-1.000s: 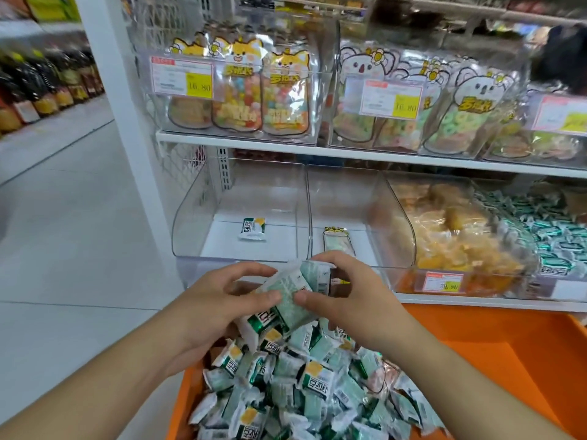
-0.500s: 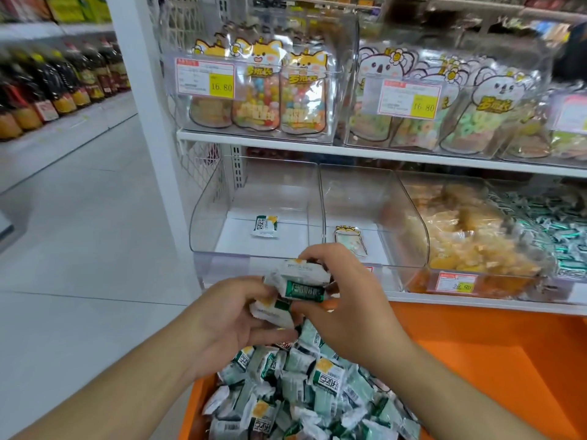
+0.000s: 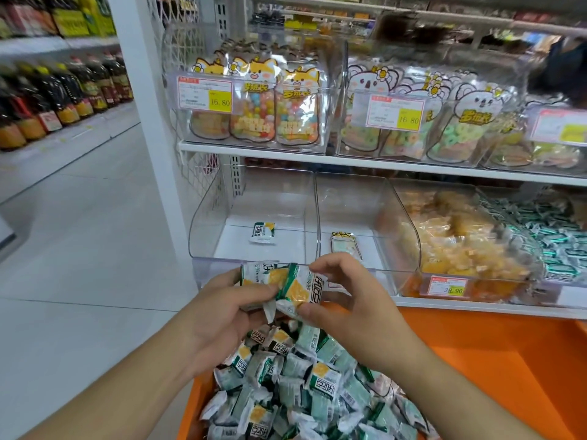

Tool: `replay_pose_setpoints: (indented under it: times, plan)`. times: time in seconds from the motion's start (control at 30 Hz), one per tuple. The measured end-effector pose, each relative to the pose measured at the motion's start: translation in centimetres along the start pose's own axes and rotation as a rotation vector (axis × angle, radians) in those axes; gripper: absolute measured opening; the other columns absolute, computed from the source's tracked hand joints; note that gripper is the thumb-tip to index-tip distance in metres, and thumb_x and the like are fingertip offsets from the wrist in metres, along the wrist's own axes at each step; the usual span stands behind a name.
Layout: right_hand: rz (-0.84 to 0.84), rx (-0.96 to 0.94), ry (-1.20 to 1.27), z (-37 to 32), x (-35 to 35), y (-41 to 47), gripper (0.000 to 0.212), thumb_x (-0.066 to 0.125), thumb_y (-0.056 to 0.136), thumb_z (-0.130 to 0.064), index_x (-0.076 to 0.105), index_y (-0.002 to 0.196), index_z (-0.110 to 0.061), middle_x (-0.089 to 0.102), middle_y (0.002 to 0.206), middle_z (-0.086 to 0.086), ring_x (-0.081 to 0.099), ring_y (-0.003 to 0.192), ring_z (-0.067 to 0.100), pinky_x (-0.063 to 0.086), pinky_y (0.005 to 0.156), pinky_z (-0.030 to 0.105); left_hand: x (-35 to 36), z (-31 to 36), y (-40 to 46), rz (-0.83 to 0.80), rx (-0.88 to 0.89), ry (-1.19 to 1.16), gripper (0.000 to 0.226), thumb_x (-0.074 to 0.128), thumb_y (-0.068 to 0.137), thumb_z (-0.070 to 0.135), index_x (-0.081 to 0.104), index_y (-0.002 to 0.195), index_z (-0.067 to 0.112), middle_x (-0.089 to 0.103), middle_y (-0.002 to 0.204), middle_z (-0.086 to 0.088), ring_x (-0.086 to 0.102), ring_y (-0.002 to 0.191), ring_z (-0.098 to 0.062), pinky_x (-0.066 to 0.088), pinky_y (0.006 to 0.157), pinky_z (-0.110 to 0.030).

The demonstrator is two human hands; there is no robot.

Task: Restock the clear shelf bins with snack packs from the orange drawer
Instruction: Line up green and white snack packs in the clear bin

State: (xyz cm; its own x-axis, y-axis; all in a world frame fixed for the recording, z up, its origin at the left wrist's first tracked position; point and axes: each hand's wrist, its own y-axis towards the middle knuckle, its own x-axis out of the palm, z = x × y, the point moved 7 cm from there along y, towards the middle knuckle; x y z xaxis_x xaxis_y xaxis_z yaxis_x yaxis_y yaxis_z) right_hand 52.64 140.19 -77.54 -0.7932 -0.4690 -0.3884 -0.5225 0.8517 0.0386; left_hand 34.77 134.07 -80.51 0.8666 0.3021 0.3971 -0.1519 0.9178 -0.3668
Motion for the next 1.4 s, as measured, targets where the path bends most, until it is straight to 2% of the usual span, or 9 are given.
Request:
replay_pose_setpoints:
  times: [0.13, 0.2, 0.33, 0.47, 0.6, 0.87, 1.1, 1.27, 1.4]
  plan:
    - [0.099, 0.117, 0.099, 0.9, -1.5, 0.5, 0.052, 0.094, 0.076, -0.03, 0.063, 0.115, -0.045, 0.062, 0.123, -0.021, 0.068, 0.103, -0.005, 0.057, 0.081, 0.019, 0.1, 0.3, 0.4, 0.008, 0.054, -0.062, 0.048, 0.071, 0.077, -0.007, 0.063, 0.125, -0.008, 0.071, 0.116, -0.032, 0.071, 0.093, -0.035, 0.059, 0.087, -0.046]
    - [0.112, 0.181, 0.225, 1.8, -1.9, 1.0, 0.06, 0.1, 0.065, -0.035, 0.069, 0.116, -0.04, 0.067, 0.124, -0.013, 0.069, 0.111, 0.002, 0.057, 0.091, 0.027, 0.3, 0.6, 0.5, 0.002, 0.089, -0.103, 0.05, 0.07, 0.076, -0.008, 0.063, 0.126, -0.006, 0.073, 0.116, -0.026, 0.075, 0.093, -0.032, 0.064, 0.075, -0.037]
    - [0.146, 0.239, 0.42, 3.2, -1.6, 1.4, 0.071, 0.107, 0.042, -0.039, 0.076, 0.105, -0.032, 0.065, 0.118, -0.003, 0.068, 0.107, 0.018, 0.052, 0.095, 0.038, 0.7, 0.7, 0.6, -0.024, 0.144, -0.128, 0.057, 0.069, 0.079, -0.007, 0.058, 0.136, -0.003, 0.073, 0.123, -0.023, 0.072, 0.113, -0.037, 0.063, 0.089, -0.043]
    - [0.003, 0.273, 0.706, 2.4, -0.1, 1.0, 0.057, 0.09, 0.066, -0.009, 0.063, 0.116, -0.011, 0.067, 0.102, 0.017, 0.075, 0.089, 0.034, 0.062, 0.091, 0.048, 1.2, 0.5, 0.5, -0.027, 0.174, -0.028, 0.053, 0.067, 0.085, -0.004, 0.059, 0.137, 0.001, 0.074, 0.124, -0.019, 0.072, 0.115, -0.035, 0.06, 0.094, -0.047]
    - [-0.063, 0.276, 0.755, 1.8, 0.7, 0.6, 0.055, 0.08, 0.079, -0.007, 0.055, 0.128, -0.007, 0.075, 0.115, 0.026, 0.073, 0.101, 0.044, 0.054, 0.103, 0.062, 2.6, -0.4, 0.0, -0.08, 0.148, 0.091, 0.043, 0.062, 0.093, -0.005, 0.062, 0.135, 0.006, 0.074, 0.126, -0.015, 0.071, 0.117, -0.031, 0.051, 0.102, -0.047]
    - [-0.029, 0.175, 0.562, 1.5, -1.2, 1.4, 0.053, 0.085, 0.071, -0.016, 0.066, 0.12, -0.018, 0.078, 0.109, 0.019, 0.074, 0.096, 0.038, 0.058, 0.096, 0.052, 2.5, -0.1, 0.1, -0.117, 0.05, -0.057, 0.033, 0.048, 0.104, 0.002, 0.06, 0.134, -0.003, 0.072, 0.128, -0.02, 0.069, 0.122, -0.033, 0.048, 0.112, -0.048]
    - [-0.155, 0.167, 0.213, 1.1, -0.7, 1.3, 0.036, 0.073, 0.097, -0.03, 0.054, 0.126, -0.039, 0.074, 0.083, -0.015, 0.066, 0.074, 0.001, 0.047, 0.07, 0.014, 3.0, -1.1, -0.5, -0.214, -0.106, 0.052, 0.047, 0.047, 0.108, 0.04, 0.064, 0.139, 0.009, 0.069, 0.134, -0.018, 0.064, 0.129, -0.035, 0.044, 0.114, -0.05]
    - [-0.272, 0.158, 0.176, 0.6, 0.2, 1.1, 0.05, 0.074, 0.097, -0.016, 0.044, 0.132, -0.034, 0.067, 0.078, -0.017, 0.061, 0.068, 0.003, 0.046, 0.067, 0.016, 2.8, -1.3, -0.1, -0.199, -0.071, 0.098, 0.06, 0.081, 0.087, 0.032, 0.064, 0.133, -0.003, 0.071, 0.123, -0.026, 0.07, 0.113, -0.038, 0.056, 0.103, -0.043]
    - [-0.147, 0.144, 0.21, 0.7, 0.3, 1.4, 0.067, 0.089, 0.081, -0.005, 0.049, 0.131, -0.027, 0.068, 0.119, 0.007, 0.074, 0.093, 0.025, 0.064, 0.085, 0.04, 2.5, -1.3, 0.0, -0.185, -0.045, 0.093, 0.058, 0.087, 0.083, 0.02, 0.065, 0.132, -0.002, 0.072, 0.125, -0.024, 0.068, 0.12, -0.041, 0.054, 0.107, -0.046]
